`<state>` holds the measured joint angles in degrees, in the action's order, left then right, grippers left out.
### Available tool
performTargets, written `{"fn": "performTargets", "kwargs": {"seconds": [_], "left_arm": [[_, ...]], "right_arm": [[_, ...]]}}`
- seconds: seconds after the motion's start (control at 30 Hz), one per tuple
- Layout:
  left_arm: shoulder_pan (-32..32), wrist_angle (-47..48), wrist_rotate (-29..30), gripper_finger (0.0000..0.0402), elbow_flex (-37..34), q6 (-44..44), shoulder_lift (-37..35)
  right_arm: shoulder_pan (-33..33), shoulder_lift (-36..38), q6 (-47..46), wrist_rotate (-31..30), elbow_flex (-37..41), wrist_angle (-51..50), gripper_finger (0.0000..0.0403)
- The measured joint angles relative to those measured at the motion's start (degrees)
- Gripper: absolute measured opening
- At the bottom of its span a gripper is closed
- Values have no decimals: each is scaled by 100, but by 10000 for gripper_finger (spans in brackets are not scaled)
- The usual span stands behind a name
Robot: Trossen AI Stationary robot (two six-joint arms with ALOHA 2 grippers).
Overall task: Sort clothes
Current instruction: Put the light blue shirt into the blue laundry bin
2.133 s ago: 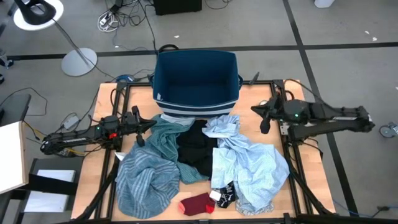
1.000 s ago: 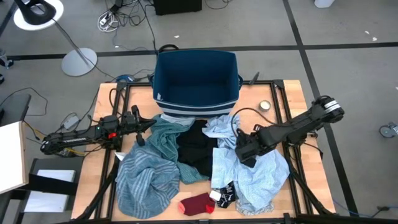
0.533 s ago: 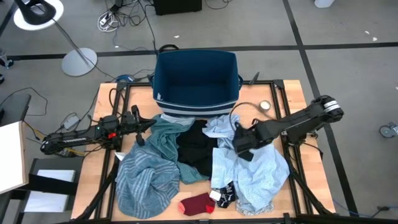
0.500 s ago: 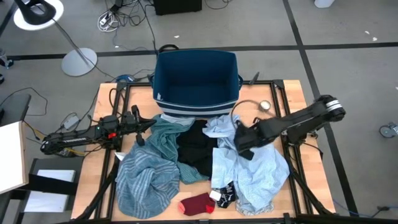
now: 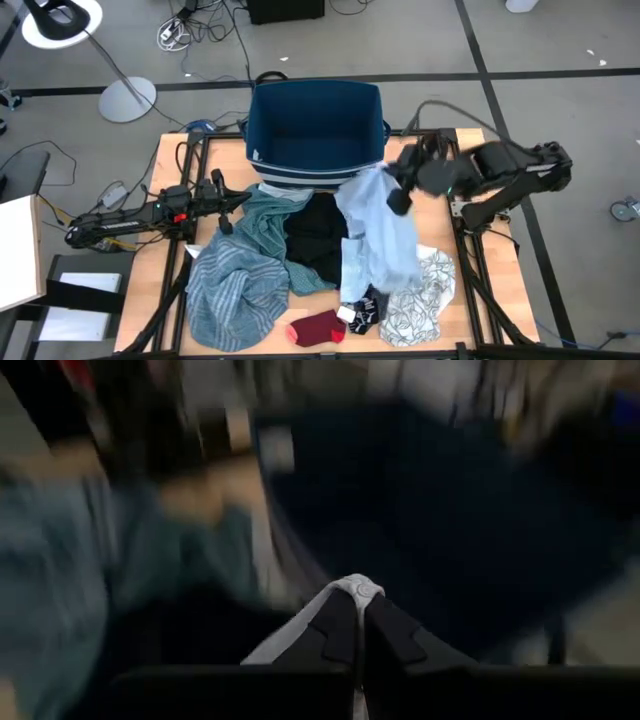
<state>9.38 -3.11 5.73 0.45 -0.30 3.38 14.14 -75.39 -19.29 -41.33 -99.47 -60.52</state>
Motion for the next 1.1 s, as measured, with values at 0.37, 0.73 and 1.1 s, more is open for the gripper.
{"fn": "performTargets", "kwargs": {"seconds": [0.37, 0.73, 1.1], "left_arm": [[1, 0, 1, 12, 2, 0, 0], [0, 2, 3, 12, 2, 2, 0], [-1, 3, 12, 12, 2, 4, 1]], "right_arm": [[-1505, -881, 4628, 613, -1227, 5942, 0], [-3534, -2565, 3396, 2400, -2292, 8457, 0], [-4264, -3491, 1657, 3310, -3007, 7689, 0]]}}
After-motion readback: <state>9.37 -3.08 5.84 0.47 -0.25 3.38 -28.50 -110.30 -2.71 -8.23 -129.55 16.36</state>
